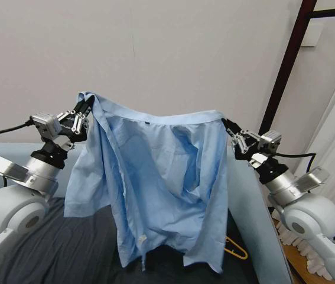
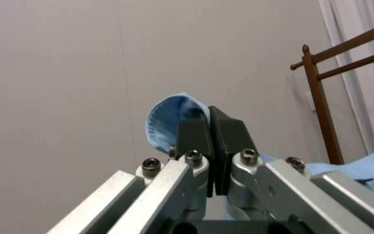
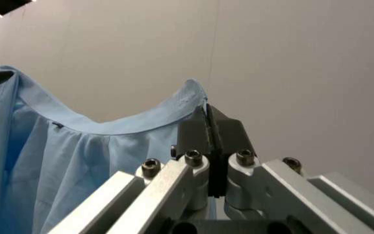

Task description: Pick up the clothes from the sofa and hang them on the clothes hanger.

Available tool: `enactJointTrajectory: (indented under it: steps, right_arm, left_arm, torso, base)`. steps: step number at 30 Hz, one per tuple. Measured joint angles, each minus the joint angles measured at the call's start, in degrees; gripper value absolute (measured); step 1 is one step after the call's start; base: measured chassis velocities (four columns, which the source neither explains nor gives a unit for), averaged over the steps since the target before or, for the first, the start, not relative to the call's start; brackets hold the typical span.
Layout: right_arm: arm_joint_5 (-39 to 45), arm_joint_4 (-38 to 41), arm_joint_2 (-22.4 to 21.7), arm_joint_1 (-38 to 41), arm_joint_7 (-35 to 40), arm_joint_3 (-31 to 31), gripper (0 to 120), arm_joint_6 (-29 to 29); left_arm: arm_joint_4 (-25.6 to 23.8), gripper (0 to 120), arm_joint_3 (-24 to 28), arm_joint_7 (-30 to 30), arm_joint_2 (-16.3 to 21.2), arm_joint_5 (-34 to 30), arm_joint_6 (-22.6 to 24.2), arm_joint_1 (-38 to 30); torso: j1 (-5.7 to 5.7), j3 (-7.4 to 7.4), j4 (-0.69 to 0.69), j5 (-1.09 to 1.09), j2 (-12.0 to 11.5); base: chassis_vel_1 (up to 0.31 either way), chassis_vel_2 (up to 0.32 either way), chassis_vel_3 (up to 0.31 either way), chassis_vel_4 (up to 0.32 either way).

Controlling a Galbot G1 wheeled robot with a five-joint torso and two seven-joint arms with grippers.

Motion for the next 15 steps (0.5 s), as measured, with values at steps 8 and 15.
enactJointTrajectory:
  steps: [8, 15]
  right_arm:
    - [-3.3, 4.2, -0.4, -8.0, 2.5, 4.0, 0, -2.3]
    - [-4.3, 5.1, -0.9, -9.7, 3.5, 4.9, 0, -2.8]
  left_arm:
    - [-1.9, 0, 0.4, 1.7, -1.8, 4.5, 0.4, 6.7]
    - [-1.7, 0, 0.6, 1.8, -3.2, 5.6, 0.5, 7.8]
  torso:
    - [0.00, 0.00, 0.00, -0.02, 0.0]
    - [-0.01, 0.00, -0.01, -0.01, 0.0]
  base:
    - [0.000, 0.000, 0.000, 0.000]
    - [0.000, 0.000, 0.000, 0.000]
